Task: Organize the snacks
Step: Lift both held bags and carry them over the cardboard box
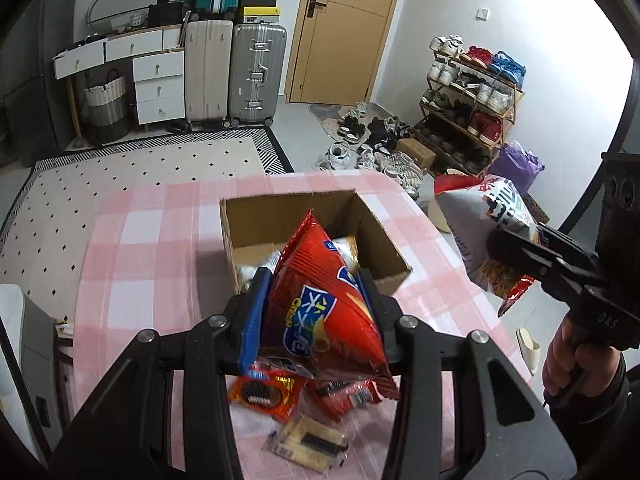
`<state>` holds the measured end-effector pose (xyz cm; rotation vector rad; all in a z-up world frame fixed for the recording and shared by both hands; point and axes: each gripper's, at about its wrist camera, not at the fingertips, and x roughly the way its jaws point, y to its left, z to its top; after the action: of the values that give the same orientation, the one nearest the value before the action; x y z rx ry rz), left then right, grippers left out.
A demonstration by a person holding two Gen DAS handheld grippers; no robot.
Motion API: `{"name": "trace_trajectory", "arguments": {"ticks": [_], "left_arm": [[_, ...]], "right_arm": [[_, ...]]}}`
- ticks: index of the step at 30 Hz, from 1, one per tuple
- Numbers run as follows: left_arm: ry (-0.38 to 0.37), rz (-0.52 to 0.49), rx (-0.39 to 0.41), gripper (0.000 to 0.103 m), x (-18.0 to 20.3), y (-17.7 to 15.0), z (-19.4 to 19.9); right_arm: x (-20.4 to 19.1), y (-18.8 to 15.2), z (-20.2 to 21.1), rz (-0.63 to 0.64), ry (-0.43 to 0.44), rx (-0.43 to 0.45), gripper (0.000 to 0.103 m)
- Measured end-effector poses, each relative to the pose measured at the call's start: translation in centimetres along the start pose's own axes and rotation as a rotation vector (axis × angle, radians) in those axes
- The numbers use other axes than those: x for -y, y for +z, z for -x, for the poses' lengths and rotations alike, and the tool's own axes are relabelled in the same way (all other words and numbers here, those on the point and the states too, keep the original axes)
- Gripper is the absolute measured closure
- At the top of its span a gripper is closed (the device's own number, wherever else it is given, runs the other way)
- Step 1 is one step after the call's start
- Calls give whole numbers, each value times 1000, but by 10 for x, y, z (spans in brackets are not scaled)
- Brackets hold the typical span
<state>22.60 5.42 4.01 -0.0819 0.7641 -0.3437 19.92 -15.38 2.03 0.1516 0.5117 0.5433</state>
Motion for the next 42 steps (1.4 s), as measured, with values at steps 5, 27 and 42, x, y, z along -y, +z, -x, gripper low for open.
{"name": "trace_trajectory", "arguments": {"ticks": [5, 27, 42], "left_arm": [[10, -3, -10, 64, -5, 24, -15], [29, -1, -78, 64, -14, 71, -127], [7, 28, -104, 63, -35, 62, -185]], "right_arm": [[4, 13, -19, -11, 17, -22, 55], [50, 33, -104, -26, -35, -80, 55], [77, 5, -154, -59, -59, -141, 54]]}}
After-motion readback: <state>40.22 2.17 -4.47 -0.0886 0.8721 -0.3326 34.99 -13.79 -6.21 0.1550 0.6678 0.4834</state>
